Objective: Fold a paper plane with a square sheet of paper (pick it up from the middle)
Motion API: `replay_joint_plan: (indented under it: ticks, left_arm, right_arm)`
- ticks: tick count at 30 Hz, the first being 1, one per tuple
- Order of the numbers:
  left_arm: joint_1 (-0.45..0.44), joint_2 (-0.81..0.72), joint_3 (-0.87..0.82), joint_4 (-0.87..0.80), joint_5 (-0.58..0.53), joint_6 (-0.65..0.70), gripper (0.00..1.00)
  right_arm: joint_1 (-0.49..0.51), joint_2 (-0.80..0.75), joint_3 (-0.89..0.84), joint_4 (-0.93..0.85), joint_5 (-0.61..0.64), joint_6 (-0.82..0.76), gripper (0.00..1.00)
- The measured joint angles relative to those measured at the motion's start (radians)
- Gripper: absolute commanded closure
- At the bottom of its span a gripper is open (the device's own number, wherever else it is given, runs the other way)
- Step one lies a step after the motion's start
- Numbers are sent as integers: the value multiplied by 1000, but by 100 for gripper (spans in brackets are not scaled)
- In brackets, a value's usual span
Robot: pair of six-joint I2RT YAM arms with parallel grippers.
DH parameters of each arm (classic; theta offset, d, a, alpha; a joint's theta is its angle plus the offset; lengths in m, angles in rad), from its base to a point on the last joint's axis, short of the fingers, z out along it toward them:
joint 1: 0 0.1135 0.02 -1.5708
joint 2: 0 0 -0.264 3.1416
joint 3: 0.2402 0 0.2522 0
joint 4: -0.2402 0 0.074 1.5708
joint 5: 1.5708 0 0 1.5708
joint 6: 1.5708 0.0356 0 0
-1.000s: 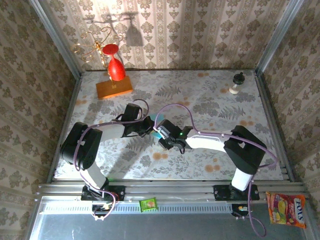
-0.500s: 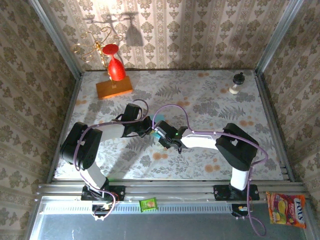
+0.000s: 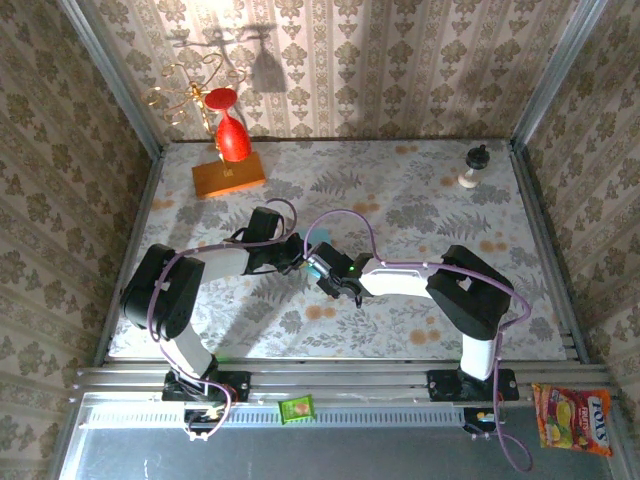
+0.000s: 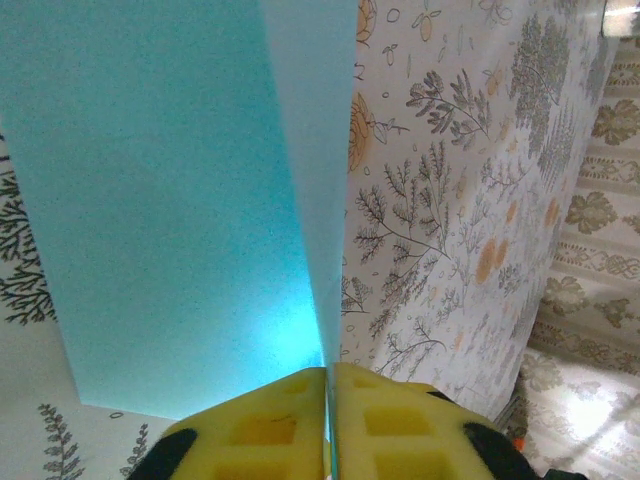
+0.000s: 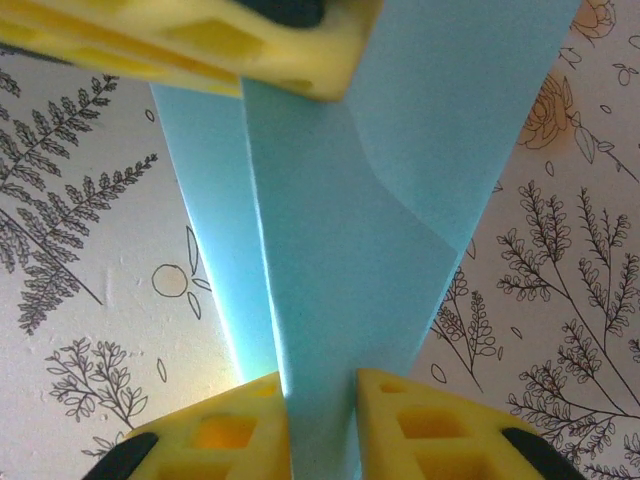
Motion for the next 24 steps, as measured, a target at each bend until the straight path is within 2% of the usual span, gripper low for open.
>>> replay_joint_plan:
  ticks: [6, 13, 24]
  left_arm:
    - [40, -39, -16, -40, -19, -14, 61]
    - [152, -195, -79, -77, -89, -21, 56]
    - [151, -313, -149, -119, -157, -24, 55]
  right_arm:
    - [0, 0, -2, 10, 0, 11, 81]
    - [-3, -1, -32, 38, -31, 27, 81]
    - [-57, -37, -106, 143, -171, 113, 81]
